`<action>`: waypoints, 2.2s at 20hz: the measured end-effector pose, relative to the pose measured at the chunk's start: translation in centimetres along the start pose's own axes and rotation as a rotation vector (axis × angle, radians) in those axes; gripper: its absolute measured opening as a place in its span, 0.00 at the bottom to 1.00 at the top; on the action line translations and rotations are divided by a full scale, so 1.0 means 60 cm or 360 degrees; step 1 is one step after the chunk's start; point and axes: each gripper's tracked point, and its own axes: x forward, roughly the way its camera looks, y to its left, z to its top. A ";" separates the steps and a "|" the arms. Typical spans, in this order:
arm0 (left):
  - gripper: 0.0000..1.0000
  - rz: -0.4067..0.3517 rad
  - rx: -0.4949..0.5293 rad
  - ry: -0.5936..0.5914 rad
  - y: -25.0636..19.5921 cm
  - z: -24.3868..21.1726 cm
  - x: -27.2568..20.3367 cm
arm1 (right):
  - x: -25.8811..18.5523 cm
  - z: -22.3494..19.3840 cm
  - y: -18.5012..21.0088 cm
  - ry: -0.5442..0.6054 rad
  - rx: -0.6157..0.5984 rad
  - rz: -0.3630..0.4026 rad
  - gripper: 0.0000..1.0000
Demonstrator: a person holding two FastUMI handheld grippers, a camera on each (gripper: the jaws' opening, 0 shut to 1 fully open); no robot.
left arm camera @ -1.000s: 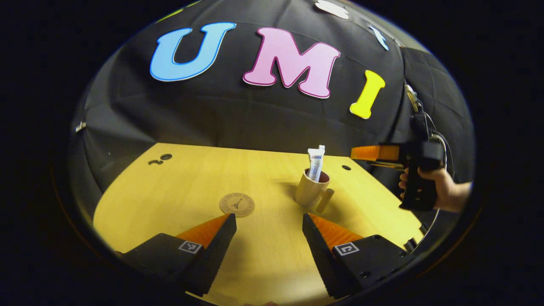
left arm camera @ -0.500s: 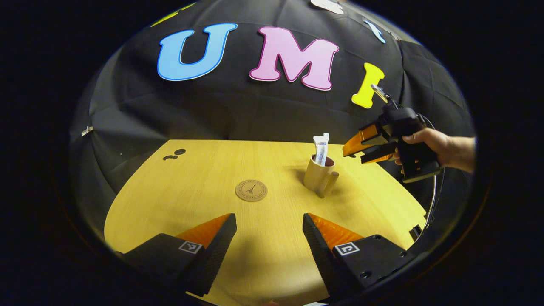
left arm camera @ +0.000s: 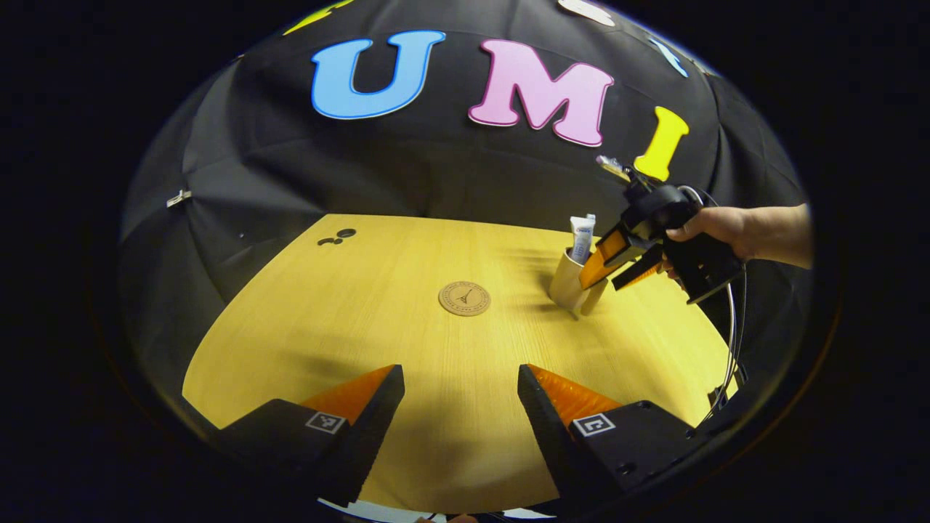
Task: Put the toothbrush and toothpaste on the desktop into the cup, then pick up the cup and place it on the coaster on the desktop.
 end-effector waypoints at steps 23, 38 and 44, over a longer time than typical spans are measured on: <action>0.97 0.0081 -0.0101 0.0093 -0.004 -0.038 0.014 | 0.092 -0.004 -0.007 0.0221 0.0036 -0.0099 0.27; 0.92 0.0014 -0.0062 0.0124 -0.022 -0.059 0.019 | 0.048 0.037 0.085 0.0054 -0.0133 0.0015 0.30; 0.98 0.0047 -0.0112 0.0116 0.011 -0.070 0.009 | 0.047 0.056 0.193 0.0037 -0.0259 0.0096 0.24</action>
